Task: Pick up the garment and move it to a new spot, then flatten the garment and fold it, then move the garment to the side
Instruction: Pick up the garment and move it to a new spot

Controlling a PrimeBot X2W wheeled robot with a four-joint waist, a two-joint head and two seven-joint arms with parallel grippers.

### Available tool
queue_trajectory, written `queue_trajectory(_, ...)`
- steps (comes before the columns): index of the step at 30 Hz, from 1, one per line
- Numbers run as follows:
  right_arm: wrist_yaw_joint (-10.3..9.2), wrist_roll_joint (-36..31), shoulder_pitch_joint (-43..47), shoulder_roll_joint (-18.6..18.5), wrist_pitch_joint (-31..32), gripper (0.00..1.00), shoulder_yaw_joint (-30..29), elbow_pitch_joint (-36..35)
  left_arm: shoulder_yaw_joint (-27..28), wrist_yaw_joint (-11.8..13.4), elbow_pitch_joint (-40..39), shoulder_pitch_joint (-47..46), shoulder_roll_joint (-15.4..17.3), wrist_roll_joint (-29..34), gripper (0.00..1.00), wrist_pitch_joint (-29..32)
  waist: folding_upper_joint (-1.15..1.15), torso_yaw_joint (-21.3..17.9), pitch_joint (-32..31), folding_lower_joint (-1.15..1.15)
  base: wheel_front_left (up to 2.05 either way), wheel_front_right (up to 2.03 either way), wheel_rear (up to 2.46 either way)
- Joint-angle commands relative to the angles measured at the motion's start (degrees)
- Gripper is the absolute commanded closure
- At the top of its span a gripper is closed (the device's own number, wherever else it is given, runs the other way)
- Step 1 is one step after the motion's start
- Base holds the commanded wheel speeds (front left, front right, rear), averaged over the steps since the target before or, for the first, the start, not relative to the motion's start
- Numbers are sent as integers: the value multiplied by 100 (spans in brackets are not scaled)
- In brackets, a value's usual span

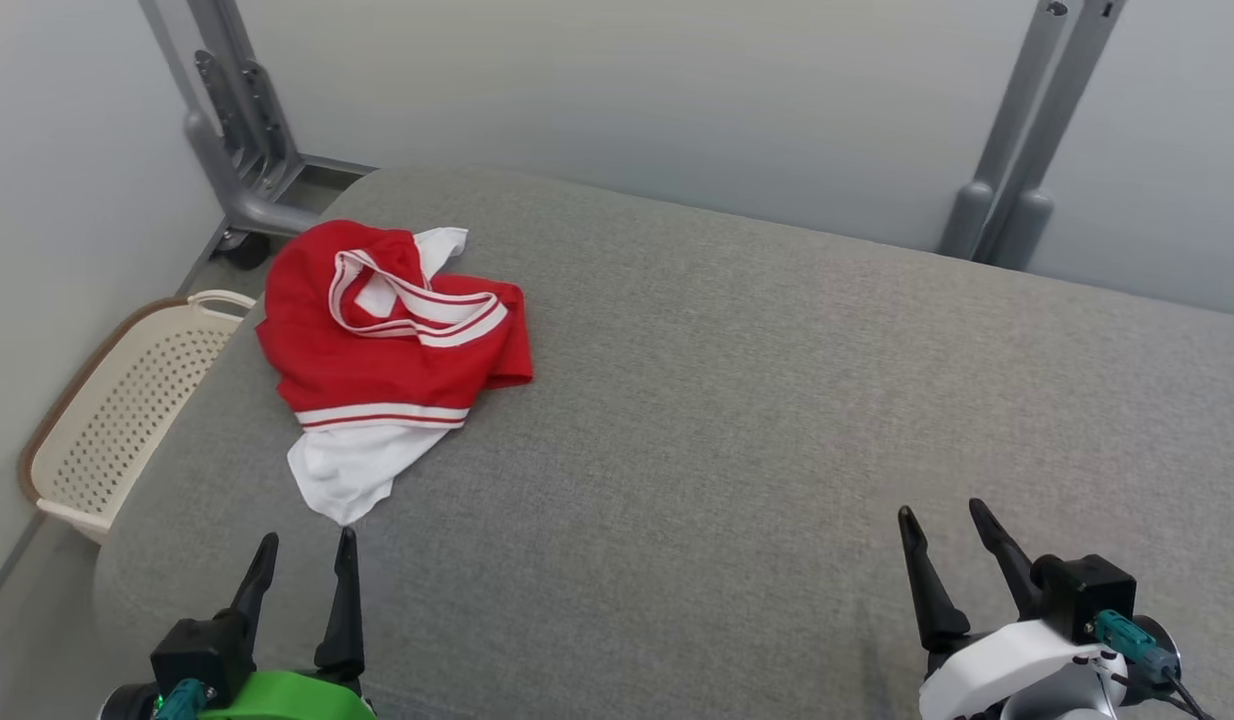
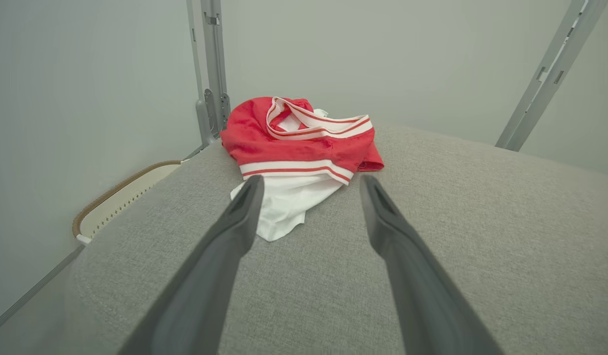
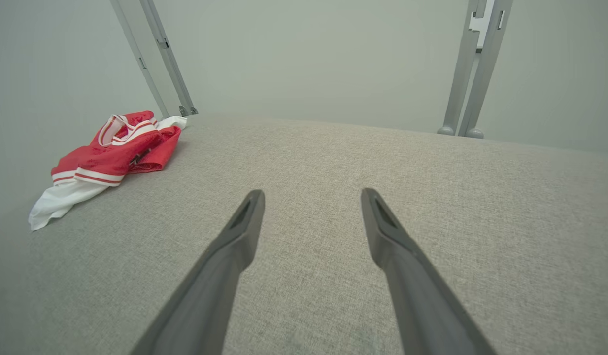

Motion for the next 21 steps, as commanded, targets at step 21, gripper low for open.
queue_trajectory(21, -2, -26, -12, -12, -60, 0, 135, 10, -257, -99, 125, -302, 186, 74, 0, 319, 0, 848, 35, 0, 0, 0, 0)
